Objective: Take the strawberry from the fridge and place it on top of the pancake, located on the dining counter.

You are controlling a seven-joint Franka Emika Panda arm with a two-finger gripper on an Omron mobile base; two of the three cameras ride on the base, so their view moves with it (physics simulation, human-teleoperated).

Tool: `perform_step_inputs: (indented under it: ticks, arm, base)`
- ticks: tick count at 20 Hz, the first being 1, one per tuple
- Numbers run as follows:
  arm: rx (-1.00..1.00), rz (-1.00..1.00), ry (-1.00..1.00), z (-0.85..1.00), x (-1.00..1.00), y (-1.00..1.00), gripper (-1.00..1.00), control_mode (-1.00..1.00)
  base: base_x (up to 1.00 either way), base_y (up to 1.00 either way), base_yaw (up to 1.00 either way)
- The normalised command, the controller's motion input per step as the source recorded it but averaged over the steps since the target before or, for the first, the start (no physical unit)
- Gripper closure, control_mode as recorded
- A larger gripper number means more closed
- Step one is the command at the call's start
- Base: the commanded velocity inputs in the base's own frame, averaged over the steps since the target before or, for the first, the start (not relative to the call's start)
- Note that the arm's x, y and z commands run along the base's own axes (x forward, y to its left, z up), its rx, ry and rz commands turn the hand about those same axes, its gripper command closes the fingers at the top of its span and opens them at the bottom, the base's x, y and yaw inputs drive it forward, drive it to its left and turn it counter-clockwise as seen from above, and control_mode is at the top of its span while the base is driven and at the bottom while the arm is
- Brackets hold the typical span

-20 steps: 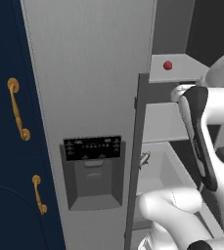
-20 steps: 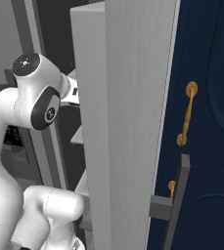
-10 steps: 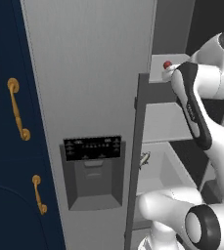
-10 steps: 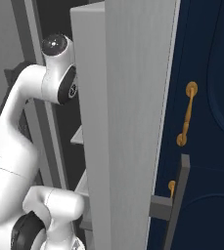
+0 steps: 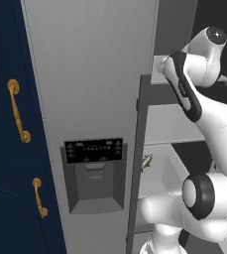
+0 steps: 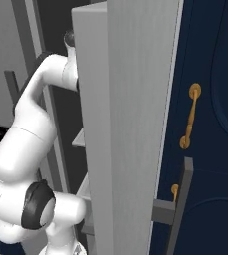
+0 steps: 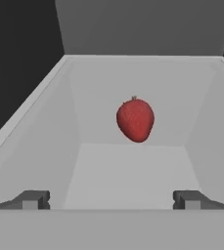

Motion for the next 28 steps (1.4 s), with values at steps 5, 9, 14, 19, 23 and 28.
perform_step_inputs:
  ticks: [5,9,14,19,23,28]
  arm:
    - [0.00,0.00,0.00,-0.02,0.61,-0.19,-1.00,-1.00]
    - [0.00,0.00,0.00,-0.11,0.57,-0.11,-1.00,-1.00]
    - [0.00,0.00,0.00,-0.22,0.52,0.00,-1.00,-1.00]
    - [0.00,0.00,0.00,-0.19,0.15,-0.02,-1.00,-1.00]
    - [0.00,0.00,0.00,-0.34,0.00,0.00,1.00,-1.00]
    - [0.00,0.00,-0.10,-0.04,-0.36,0.07,1.00,-1.00]
  base:
    - [0.00,0.00,0.00]
    - [0.00,0.00,0.00]
    - [0.00,0.00,0.00]
    - [0.00,0.00,0.00]
    - [0.00,0.00,0.00]
    - [0.00,0.00,0.00]
